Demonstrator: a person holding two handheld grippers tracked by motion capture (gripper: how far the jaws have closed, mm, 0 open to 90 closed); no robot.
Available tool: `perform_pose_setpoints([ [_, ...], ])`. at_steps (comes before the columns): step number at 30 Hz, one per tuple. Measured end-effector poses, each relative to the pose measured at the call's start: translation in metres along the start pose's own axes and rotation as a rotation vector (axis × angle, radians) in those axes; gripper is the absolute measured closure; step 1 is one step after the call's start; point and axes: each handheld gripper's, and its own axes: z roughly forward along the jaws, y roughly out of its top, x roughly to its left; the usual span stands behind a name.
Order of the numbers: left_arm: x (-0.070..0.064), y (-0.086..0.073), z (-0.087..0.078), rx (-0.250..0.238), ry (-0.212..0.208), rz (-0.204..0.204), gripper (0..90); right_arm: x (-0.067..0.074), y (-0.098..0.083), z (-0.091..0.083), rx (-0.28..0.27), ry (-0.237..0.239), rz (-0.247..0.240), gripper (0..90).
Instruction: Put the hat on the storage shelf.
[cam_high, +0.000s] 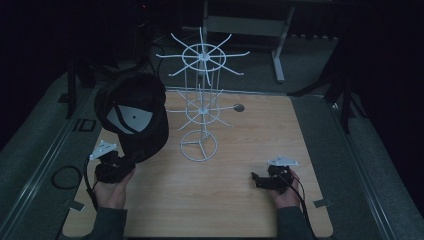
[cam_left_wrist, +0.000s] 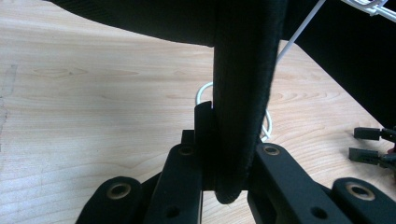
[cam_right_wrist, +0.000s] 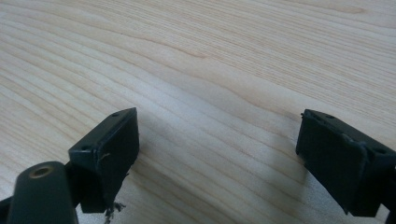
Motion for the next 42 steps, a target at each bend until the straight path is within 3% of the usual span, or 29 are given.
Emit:
perform_pose_setpoints([
  [42, -0.015, 0.013, -0.011, -0.013, 0.012, 0.064, 86.2, 0.0, 0.0, 0.0, -0.001, 0.0, 0.001, 13.0],
])
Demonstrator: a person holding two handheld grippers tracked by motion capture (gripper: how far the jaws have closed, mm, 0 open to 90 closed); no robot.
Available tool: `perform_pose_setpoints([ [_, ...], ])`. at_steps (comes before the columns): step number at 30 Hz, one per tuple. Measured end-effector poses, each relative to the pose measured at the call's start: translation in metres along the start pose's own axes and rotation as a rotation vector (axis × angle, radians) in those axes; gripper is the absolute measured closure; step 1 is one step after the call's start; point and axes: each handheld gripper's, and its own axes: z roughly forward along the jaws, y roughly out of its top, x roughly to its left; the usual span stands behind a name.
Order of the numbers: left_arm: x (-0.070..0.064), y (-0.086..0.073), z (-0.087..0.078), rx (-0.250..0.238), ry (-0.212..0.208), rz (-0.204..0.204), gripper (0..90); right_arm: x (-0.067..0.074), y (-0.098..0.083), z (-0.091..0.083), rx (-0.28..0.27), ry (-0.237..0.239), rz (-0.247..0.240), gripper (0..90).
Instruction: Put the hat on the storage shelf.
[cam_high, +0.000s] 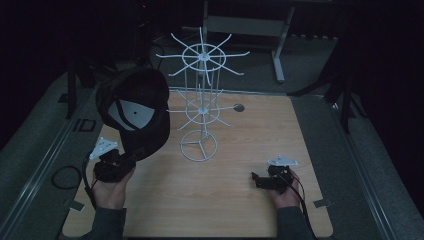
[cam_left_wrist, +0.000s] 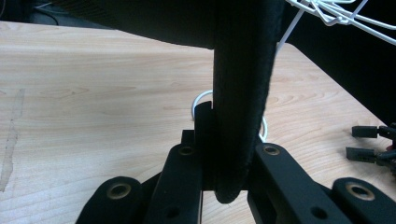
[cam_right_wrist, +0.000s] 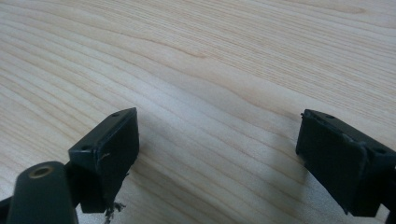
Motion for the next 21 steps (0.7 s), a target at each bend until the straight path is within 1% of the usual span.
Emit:
perform_pose_setpoints([
  [6, -0.0018, 0.0026, -0.0019, -0.007, 0.002, 0.01, 86.2, 0.0, 0.0, 0.0, 0.0, 0.0, 0.0, 13.0],
  [21, -0.0039, 0.0069, -0.0042, -0.015, 0.002, 0.015, 86.2, 0.0, 0.0, 0.0, 0.0, 0.0, 0.0, 13.0],
])
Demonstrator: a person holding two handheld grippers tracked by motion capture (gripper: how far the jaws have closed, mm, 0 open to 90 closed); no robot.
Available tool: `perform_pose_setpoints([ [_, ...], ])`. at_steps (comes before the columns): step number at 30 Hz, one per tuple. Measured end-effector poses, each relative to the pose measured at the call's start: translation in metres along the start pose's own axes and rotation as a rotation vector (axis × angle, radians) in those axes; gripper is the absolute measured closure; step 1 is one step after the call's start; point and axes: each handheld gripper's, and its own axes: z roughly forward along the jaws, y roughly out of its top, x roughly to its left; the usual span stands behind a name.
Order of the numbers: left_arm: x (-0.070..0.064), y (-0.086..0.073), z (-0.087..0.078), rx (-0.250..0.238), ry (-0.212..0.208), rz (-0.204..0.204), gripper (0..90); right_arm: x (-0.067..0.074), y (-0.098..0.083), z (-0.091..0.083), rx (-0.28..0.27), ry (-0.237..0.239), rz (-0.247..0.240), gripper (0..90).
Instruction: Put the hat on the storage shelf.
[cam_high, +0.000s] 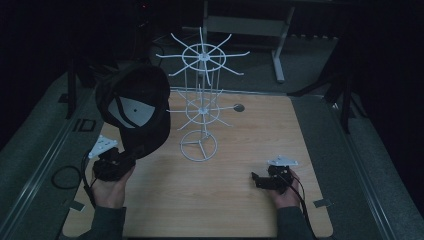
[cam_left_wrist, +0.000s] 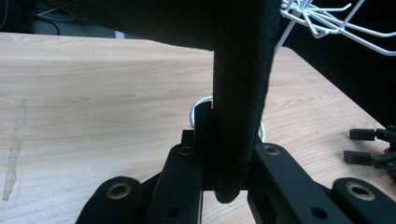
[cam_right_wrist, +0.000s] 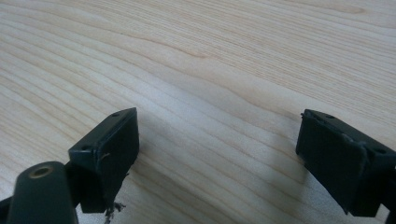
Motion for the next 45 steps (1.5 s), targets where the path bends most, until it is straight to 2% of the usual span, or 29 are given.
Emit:
perform_pose_setpoints([
  [16, -0.003, 0.005, -0.003, -0.012, 0.008, 0.019, 86.2, 0.0, 0.0, 0.0, 0.0, 0.001, 0.001, 13.0],
  [31, -0.004, 0.01, -0.009, -0.034, 0.036, 0.034, 86.2, 0.0, 0.0, 0.0, 0.002, 0.0, 0.002, 13.0],
  [45, -0.006, 0.012, -0.015, -0.054, 0.04, 0.041, 86.2, 0.0, 0.0, 0.0, 0.002, 0.0, 0.002, 13.0],
])
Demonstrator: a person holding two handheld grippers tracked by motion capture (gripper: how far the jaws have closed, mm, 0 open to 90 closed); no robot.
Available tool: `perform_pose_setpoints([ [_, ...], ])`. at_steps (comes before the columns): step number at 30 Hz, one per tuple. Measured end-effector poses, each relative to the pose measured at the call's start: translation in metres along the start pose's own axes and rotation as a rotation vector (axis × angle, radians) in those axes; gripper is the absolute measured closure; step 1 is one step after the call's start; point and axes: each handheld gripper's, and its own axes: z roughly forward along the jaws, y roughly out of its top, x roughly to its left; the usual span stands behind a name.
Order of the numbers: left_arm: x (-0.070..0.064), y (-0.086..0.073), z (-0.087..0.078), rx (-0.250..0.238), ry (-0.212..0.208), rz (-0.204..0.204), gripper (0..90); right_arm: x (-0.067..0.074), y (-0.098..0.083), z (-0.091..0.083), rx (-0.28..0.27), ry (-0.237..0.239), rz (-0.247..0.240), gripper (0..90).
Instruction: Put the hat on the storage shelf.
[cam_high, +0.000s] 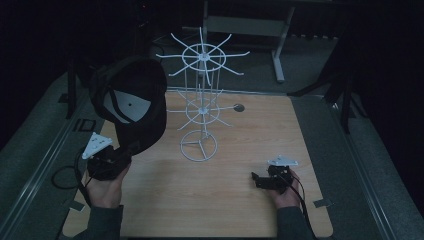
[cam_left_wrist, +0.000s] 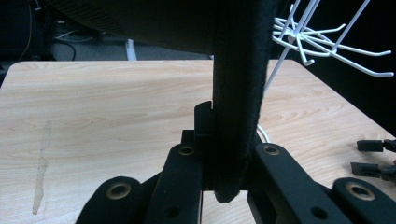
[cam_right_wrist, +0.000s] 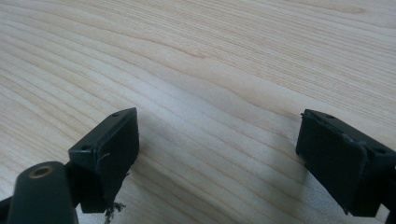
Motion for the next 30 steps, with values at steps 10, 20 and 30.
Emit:
perform_pose_setpoints([
  [10, -0.002, 0.001, -0.006, -0.011, -0.003, 0.004, 86.2, 0.0, 0.0, 0.0, -0.001, 0.0, 0.0, 13.0],
  [20, -0.005, 0.004, -0.011, -0.024, -0.013, 0.008, 86.2, 0.0, 0.0, 0.0, 0.0, 0.0, 0.0, 13.0],
  [30, -0.007, 0.007, -0.011, -0.03, -0.022, 0.009, 86.2, 0.0, 0.0, 0.0, 0.001, 0.0, 0.0, 13.0],
])
